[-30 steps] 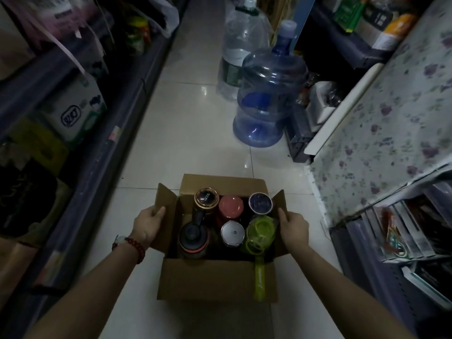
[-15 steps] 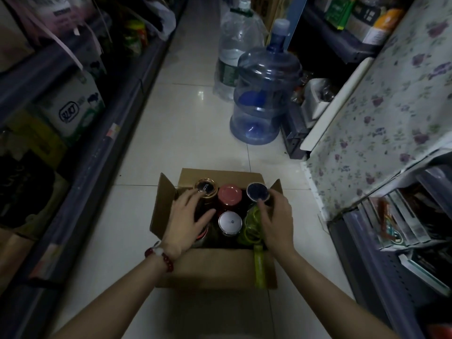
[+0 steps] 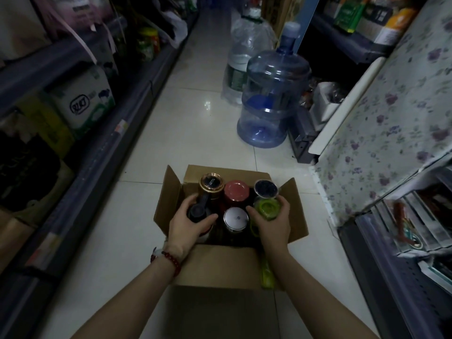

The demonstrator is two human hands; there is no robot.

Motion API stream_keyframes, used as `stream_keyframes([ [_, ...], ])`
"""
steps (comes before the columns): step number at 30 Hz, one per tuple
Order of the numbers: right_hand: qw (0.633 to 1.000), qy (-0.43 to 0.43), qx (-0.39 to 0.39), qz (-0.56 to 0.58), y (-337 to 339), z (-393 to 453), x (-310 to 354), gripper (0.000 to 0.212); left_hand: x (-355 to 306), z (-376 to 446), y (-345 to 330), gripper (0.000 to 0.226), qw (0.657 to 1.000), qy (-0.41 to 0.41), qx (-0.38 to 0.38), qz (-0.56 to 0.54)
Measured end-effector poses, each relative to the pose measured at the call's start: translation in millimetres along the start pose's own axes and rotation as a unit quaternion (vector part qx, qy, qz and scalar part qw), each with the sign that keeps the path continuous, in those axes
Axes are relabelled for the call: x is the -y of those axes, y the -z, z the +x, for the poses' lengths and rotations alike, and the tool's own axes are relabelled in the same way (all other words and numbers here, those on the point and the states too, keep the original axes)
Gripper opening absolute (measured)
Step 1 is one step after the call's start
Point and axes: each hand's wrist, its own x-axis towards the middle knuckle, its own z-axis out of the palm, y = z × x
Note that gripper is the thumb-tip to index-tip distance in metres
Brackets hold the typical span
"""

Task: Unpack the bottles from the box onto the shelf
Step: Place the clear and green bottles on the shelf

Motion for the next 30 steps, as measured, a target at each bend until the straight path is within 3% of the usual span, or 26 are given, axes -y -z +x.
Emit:
stream_keyframes([
  [5,0.999,-0.037,-0.015,0.014,-2,5,3,0.07,3,1,-3,0.04,1.0,-0.01,0.001,-0.013],
  [15,0.999,-0.032,0.002,-0.035,16,1,27,0.062,-40,5,1,0.038,1.0,-0.015,-0.023,-0.001],
  [22,0.997,-0.048,0.016,-0.051,53,-3,134,0.064,-150,2,19,0.038,0.997,-0.018,0.021,0.067],
  [30,0.999,-0.023,-0.003,-0.041,123,2,305,0.054,-324,-10,43,0.035,0.995,-0.061,0.003,0.081],
])
